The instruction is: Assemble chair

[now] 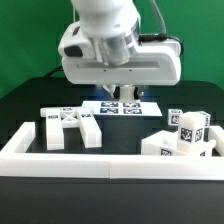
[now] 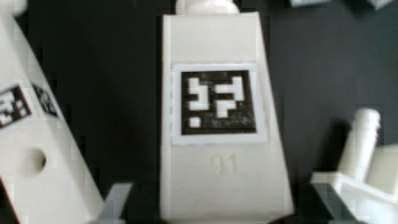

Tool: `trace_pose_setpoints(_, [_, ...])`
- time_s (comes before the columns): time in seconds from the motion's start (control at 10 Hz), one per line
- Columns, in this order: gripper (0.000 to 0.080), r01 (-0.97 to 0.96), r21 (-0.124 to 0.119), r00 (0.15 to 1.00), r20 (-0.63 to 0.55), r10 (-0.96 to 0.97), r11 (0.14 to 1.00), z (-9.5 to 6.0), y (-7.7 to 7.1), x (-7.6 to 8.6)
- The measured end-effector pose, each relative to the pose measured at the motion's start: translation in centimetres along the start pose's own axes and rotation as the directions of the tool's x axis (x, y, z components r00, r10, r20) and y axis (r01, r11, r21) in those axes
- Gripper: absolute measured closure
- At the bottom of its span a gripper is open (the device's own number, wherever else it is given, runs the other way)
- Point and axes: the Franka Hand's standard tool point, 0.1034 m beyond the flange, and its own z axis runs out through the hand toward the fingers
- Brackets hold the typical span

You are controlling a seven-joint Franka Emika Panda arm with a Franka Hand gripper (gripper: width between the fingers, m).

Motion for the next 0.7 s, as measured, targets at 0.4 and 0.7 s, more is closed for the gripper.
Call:
trace_pose_setpoints(0.4, [0.0509, 0.001, 0.019, 0.978, -0.208, 0.003, 1.000, -3.5, -0.9, 0.9])
trace_pose_setpoints(0.7, [0.0509, 0.014, 0.004, 0.876, -0.482, -0.010, 1.000, -4.2, -1.1, 2.3])
